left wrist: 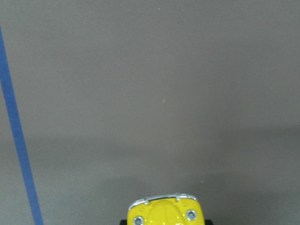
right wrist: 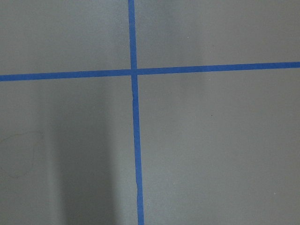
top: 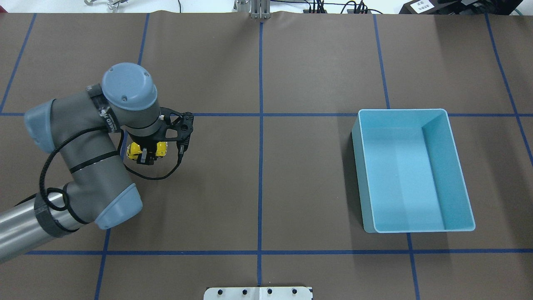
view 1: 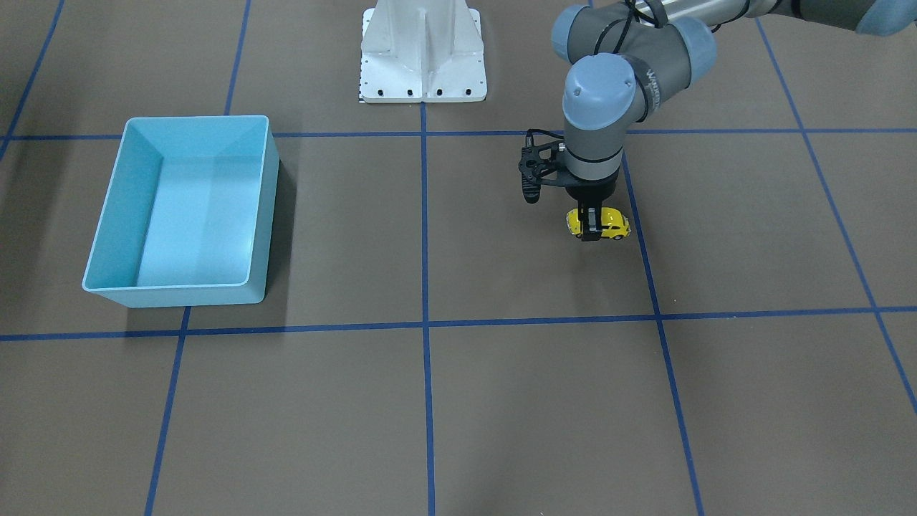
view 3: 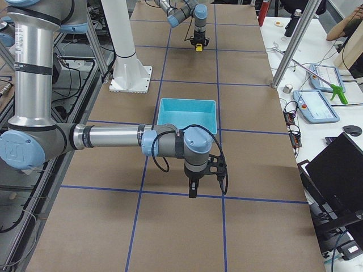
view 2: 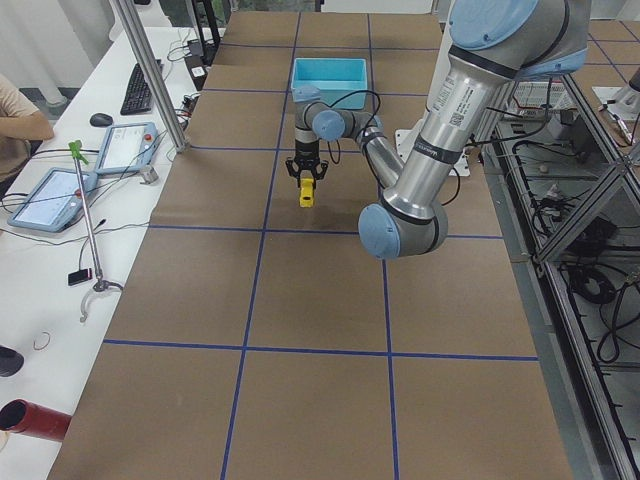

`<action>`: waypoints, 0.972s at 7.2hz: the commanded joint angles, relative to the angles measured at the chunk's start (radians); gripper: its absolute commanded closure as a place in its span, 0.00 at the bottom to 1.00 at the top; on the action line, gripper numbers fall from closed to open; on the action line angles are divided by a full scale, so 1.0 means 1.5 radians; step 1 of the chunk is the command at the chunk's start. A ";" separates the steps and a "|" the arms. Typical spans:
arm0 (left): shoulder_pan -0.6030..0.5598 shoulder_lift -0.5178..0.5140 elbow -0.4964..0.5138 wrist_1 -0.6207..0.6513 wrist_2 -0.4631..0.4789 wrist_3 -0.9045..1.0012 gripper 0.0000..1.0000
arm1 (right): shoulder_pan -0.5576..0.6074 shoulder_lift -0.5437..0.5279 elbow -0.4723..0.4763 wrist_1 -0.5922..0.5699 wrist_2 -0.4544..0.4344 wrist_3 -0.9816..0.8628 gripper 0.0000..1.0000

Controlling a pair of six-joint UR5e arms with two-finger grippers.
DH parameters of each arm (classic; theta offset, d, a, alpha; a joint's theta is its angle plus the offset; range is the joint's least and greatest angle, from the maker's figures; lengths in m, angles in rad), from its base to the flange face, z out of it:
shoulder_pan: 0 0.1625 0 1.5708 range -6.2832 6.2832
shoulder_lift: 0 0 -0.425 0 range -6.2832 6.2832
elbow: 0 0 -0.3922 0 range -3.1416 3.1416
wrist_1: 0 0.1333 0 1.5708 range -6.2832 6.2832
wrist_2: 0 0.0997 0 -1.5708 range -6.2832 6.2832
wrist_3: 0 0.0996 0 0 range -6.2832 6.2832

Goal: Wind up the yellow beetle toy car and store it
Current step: 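Drag the car backward along the table toward the robot with the left gripper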

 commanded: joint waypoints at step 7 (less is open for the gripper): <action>0.001 0.121 0.008 -0.174 -0.029 0.051 1.00 | 0.000 -0.001 -0.001 -0.001 -0.001 0.000 0.00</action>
